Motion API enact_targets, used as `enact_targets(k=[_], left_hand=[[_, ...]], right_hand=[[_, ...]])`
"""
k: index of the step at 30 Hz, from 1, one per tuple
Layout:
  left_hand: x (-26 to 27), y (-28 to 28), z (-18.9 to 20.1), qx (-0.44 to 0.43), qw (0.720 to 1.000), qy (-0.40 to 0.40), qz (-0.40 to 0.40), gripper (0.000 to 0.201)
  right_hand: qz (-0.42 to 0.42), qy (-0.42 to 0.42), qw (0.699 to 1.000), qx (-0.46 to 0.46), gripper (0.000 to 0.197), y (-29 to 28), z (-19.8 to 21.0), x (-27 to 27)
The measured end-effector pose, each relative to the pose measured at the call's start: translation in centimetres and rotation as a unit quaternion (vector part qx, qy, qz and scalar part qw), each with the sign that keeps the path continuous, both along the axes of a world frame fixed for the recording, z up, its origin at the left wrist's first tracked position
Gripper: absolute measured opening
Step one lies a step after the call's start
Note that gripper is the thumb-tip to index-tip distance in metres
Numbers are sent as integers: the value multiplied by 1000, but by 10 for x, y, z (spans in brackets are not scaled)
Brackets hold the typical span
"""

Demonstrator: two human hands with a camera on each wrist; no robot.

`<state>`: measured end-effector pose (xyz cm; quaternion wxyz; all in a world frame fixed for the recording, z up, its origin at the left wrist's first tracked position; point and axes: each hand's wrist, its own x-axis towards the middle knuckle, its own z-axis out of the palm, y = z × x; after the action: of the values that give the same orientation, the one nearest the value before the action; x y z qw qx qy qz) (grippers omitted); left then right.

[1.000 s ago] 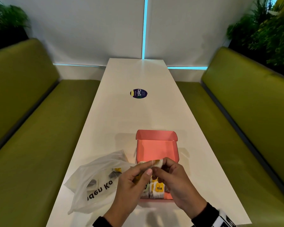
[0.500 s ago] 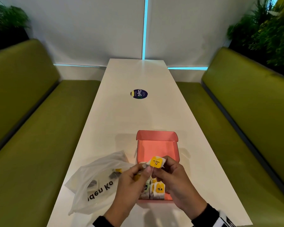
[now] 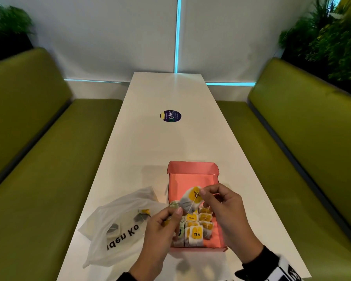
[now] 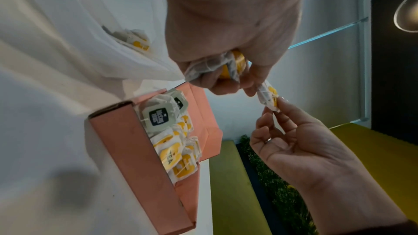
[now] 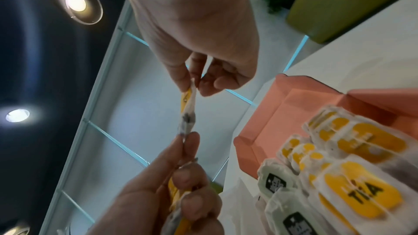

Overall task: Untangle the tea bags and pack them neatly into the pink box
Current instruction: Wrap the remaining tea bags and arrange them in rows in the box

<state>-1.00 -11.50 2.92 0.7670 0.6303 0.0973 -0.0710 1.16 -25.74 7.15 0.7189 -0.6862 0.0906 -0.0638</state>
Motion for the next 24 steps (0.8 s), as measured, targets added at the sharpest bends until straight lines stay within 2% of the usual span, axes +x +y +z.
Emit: enact_targets(k=[2, 6, 9, 11, 13, 16, 18, 21, 24], left_hand=[[2, 1, -3, -2, 1000, -4, 7, 17], [10, 8, 0, 21, 998, -55, 20, 39], [18, 13, -2, 78, 991, -93, -53, 51], [21, 12, -3, 140, 974, -125, -126, 42], [23, 7, -4, 180, 959, -154, -153, 28], [24, 0, -7, 196, 955, -169, -146, 36], [24, -3, -8, 204, 951, -170, -158, 33], [27, -9, -3, 213, 946, -162, -181, 9], [33, -15, -2, 217, 949, -148, -174, 18]], right_hand=[[17, 1, 1000, -17, 8, -3, 0, 0], [66, -15, 989, -135, 11, -12, 1, 1], [123, -54, 955, -263, 19, -18, 6, 1], [147, -68, 940, -300, 22, -22, 7, 0], [140, -72, 939, -305, 23, -25, 7, 0], [175, -30, 939, -294, 28, -31, 11, 0], [228, -6, 911, -345, 31, -35, 12, 3], [260, -37, 862, -433, 15, -40, 14, 11], [252, -83, 852, -452, 9, -43, 16, 16]])
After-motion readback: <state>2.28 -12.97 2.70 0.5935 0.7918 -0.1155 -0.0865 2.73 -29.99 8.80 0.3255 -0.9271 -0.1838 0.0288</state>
